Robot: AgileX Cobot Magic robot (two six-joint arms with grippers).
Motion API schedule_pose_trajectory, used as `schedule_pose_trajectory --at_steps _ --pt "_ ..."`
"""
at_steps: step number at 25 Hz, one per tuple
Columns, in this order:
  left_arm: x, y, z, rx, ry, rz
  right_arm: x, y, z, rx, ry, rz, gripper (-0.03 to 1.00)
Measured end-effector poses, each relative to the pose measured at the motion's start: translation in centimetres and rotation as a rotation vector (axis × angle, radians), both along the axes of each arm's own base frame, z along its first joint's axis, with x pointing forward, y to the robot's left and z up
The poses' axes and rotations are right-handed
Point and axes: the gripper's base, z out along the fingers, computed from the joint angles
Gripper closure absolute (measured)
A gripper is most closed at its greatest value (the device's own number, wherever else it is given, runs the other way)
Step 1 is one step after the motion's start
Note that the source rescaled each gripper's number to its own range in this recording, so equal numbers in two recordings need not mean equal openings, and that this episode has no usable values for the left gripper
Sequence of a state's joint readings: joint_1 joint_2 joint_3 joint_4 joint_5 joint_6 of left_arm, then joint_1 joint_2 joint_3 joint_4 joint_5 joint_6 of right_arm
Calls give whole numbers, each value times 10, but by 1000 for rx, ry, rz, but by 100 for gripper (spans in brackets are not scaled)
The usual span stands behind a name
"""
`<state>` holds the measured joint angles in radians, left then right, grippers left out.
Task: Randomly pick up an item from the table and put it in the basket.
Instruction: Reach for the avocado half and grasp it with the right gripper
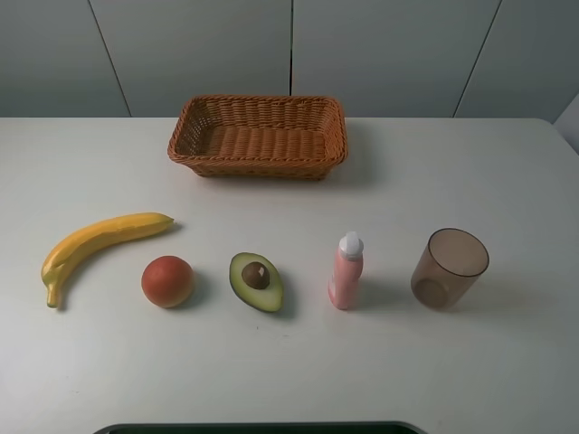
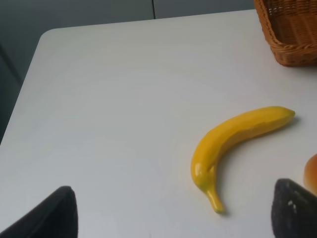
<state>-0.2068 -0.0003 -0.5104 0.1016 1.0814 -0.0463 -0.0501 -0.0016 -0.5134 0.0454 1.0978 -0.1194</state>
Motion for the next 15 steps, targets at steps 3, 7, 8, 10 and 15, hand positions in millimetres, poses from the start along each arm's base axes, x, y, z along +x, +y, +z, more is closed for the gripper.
schedule_pose_trajectory --at_steps 3,7,8,10,15 --pt "0 0 0 0 0 0 0 0 0 0 0 0 -3" --pt "0 0 0 0 0 0 0 0 0 0 0 0 -3" --pt "0 0 0 0 0 0 0 0 0 0 0 0 -3" --pt "0 0 0 0 0 0 0 0 0 0 0 0 -3" --pt "0 0 0 0 0 0 0 0 0 0 0 0 -3"
